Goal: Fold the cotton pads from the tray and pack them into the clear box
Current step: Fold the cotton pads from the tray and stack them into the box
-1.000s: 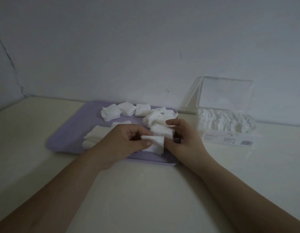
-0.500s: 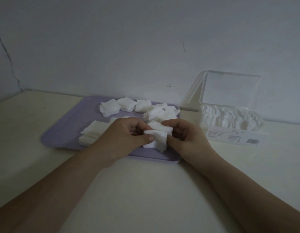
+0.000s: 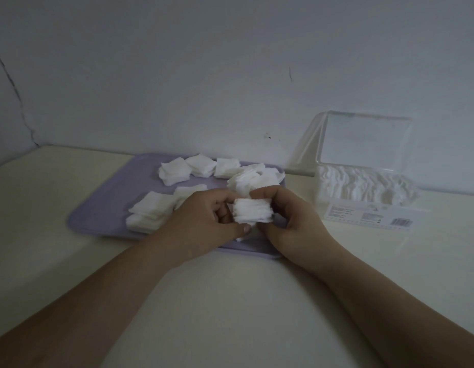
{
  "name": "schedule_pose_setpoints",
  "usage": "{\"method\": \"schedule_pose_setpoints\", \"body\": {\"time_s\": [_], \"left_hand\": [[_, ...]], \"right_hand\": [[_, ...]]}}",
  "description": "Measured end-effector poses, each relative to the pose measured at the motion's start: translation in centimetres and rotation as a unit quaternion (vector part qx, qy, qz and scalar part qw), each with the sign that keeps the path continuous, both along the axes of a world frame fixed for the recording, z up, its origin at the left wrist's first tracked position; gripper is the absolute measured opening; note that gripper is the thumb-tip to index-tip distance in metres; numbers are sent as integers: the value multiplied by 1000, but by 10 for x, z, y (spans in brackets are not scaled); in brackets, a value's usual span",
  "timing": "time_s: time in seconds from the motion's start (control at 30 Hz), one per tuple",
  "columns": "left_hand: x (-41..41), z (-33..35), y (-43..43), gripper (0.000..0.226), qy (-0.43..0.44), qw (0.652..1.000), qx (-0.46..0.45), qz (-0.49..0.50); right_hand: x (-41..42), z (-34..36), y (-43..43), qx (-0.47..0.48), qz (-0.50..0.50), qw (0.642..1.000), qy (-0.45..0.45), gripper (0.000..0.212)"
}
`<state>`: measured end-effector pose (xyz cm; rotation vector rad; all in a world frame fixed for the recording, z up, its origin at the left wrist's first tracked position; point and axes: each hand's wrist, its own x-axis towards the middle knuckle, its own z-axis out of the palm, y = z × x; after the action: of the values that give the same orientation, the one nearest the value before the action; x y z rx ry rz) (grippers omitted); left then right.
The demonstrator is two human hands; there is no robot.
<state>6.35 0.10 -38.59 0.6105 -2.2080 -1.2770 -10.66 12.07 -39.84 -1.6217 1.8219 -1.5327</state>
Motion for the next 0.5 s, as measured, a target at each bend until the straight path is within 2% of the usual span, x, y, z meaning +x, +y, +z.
{"method": "schedule_pose_setpoints", "body": {"time_s": [0.07, 0.17, 0.37, 0.5], "left_hand": [[-2, -1, 1, 25, 2, 999, -21, 41], [-3, 0, 2, 25, 3, 997, -19, 77], [-2, 2, 2, 34, 12, 997, 6, 74], [-2, 4, 1, 34, 18, 997, 17, 73]], "right_hand": [[3, 2, 0, -3, -50, 999, 1, 43], [5, 3, 0, -2, -114, 993, -4, 46], [13, 6, 5, 40, -144, 989, 11, 46], [25, 8, 7, 48, -153, 987, 30, 38]]}}
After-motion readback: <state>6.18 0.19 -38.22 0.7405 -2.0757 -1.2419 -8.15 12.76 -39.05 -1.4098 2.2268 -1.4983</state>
